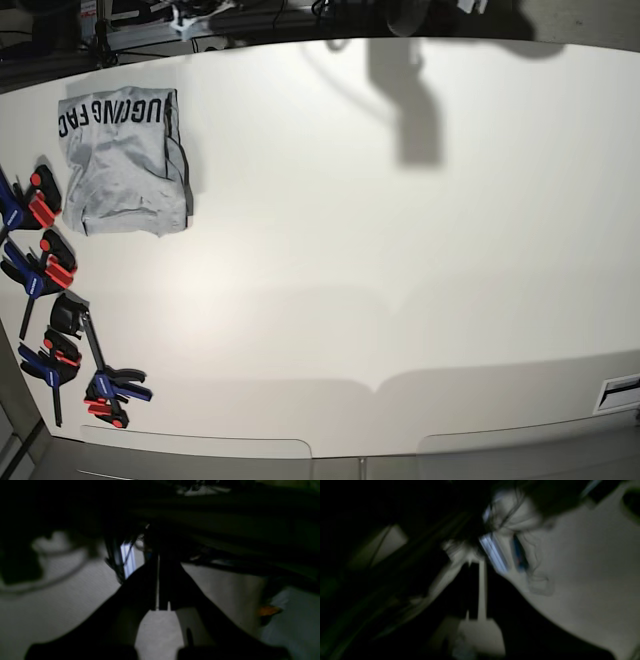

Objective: Fold the T-shirt properly

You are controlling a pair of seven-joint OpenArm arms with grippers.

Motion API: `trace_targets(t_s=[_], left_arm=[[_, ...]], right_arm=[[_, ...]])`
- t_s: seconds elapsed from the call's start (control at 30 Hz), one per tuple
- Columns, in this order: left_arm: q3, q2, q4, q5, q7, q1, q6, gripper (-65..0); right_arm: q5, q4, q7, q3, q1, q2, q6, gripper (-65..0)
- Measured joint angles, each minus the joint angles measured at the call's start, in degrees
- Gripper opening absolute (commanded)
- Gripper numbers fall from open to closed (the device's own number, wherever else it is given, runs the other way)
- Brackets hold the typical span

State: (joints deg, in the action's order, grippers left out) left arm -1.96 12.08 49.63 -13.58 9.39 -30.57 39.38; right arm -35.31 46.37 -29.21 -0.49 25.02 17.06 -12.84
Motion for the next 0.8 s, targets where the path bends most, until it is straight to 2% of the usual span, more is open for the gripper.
trace_targets(t_s=[0.03, 0.17, 0.27, 0.37, 0.43, 0.6, 0.73, 0.8], left_arm=[[0.17, -0.50, -1.64, 2.25, -1.27, 1.20, -0.74, -65.0], [0.39, -2.03, -7.48, 8.39, -5.55, 4.87, -10.91, -65.0], [0.35, -1.88, -9.33, 8.41, -5.99, 7.21, -19.54, -65.0], [0.35, -1.66, -9.60, 8.26, -6.40, 8.57, -24.24, -65.0], [0.35, -1.68, -9.64, 8.28, -6.43, 8.66, -24.63, -65.0], [0.35, -2.08, -9.92, 8.31, -6.16, 7.91, -24.59, -65.0], [0.35, -1.95, -9.88, 8.31, -7.39, 8.24, -24.61, -65.0], [0.35, -1.95, -9.90, 8.31, -7.48, 8.22, -24.61, -65.0]], right_arm=[[1.97, -2.10, 2.05, -3.15, -1.57, -0.28, 1.03, -61.7], [6.25, -9.92, 8.68, -14.43, -7.67, -2.34, 4.50, -61.7], [6.73, -14.56, 10.82, -19.91, -11.13, -5.11, 8.39, -61.7], [6.58, -17.81, 11.63, -22.38, -13.18, -7.98, 13.07, -61.7], [6.67, -19.17, 12.59, -22.40, -13.75, -9.35, 15.04, -61.7], [6.62, -19.80, 15.93, -22.38, -13.75, -9.60, 15.28, -61.7], [6.21, -20.06, 15.89, -22.38, -13.73, -9.60, 15.32, -61.7], [3.45, -20.13, 14.23, -22.38, -13.86, -9.62, 15.34, -61.7]])
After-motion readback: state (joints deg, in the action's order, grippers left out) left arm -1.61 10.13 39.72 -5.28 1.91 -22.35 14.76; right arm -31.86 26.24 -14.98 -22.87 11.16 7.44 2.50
